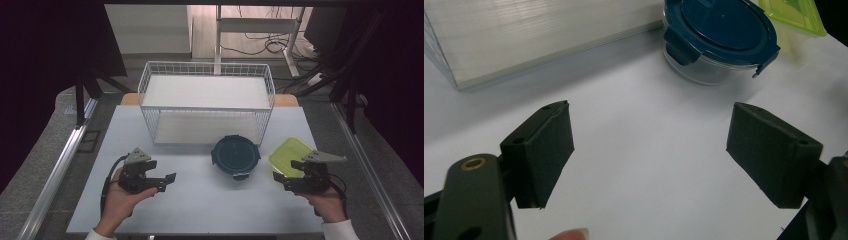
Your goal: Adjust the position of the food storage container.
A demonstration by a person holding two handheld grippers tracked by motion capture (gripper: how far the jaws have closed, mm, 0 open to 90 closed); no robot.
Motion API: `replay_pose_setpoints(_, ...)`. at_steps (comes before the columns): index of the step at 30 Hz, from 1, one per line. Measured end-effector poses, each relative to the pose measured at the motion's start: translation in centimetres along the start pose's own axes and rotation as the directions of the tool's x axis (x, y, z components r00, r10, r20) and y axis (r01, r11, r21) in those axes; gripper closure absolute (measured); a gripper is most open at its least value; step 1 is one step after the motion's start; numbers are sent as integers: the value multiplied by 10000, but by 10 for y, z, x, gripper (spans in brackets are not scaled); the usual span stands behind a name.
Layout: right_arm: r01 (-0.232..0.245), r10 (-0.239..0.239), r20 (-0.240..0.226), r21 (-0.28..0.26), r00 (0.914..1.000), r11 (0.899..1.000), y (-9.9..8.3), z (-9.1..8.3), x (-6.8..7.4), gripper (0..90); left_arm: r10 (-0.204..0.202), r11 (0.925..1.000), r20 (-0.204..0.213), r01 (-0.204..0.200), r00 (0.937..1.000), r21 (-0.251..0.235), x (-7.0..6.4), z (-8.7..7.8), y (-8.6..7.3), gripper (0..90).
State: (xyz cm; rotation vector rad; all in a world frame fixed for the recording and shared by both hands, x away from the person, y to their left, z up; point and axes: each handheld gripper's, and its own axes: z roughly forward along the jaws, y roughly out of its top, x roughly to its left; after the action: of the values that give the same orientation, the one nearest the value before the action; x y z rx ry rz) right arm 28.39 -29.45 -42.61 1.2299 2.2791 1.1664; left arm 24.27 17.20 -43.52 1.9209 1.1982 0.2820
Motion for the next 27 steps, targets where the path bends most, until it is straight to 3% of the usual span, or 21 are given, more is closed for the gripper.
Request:
replay_pose_setpoints(13,144,-143,-12,285,9999,9995,6,7,4,246,-104,9999,66,104,9999,40,4,-4,-2,185)
replay_pose_setpoints(20,157,-154,-78,329,9999,9993,20,8,5,280,-197,9998,174,197,9997,0,7,-8,2,185)
replay_pose_setpoints(27,170,-168,-29,846,9999,9963,43,28,4,336,-207,9997,218,204,9995,122,8,-6,-3,184)
